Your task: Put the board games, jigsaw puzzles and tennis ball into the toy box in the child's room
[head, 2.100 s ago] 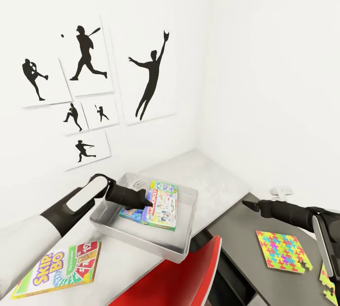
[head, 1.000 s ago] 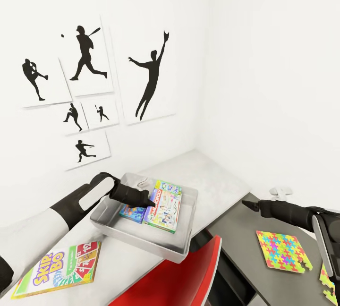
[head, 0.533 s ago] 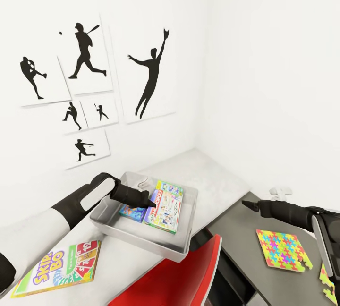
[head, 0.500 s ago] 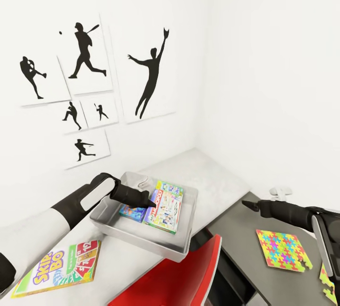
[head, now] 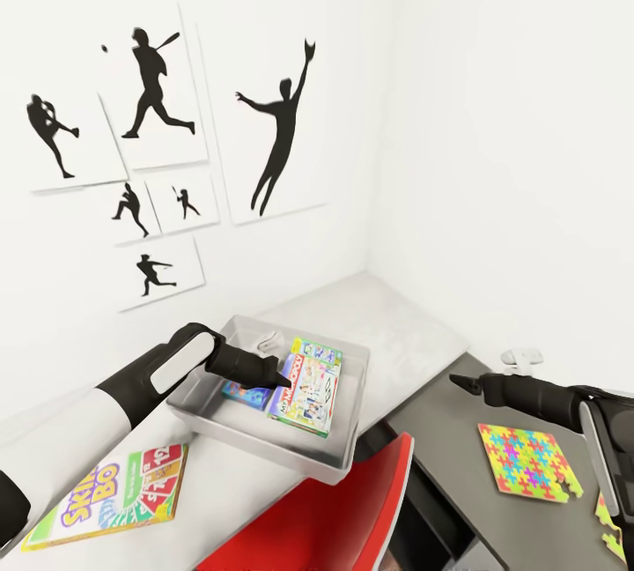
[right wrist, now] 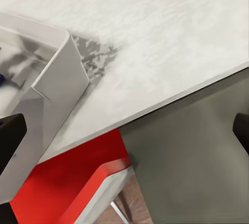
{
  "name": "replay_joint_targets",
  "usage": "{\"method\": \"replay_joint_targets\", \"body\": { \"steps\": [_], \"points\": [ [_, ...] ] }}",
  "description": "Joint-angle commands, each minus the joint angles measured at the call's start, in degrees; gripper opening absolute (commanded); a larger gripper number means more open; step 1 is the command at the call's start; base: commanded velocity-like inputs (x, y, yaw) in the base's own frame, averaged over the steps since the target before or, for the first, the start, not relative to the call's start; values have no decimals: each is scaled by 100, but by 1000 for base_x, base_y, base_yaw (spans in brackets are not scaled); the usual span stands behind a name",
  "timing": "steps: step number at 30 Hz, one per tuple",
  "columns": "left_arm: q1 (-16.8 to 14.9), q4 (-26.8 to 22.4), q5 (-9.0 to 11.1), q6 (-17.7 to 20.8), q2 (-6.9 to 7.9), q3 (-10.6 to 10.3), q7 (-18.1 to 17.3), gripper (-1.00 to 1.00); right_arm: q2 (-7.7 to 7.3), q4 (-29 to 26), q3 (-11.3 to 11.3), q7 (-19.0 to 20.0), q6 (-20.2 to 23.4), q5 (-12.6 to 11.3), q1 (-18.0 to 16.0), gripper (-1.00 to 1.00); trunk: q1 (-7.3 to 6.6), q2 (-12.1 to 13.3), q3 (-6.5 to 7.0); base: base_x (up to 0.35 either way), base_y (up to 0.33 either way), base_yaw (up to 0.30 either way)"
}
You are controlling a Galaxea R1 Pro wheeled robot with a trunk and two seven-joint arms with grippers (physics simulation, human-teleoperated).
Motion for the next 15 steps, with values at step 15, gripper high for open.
{"method": "replay_joint_targets", "body": {
  "steps": [15],
  "points": [
    [-80,8,-48,-5,2,-9,-56,-100,12,-5,12,53,25,50,-7,100,3,-14,-150,0,0,0]
  ]
}}
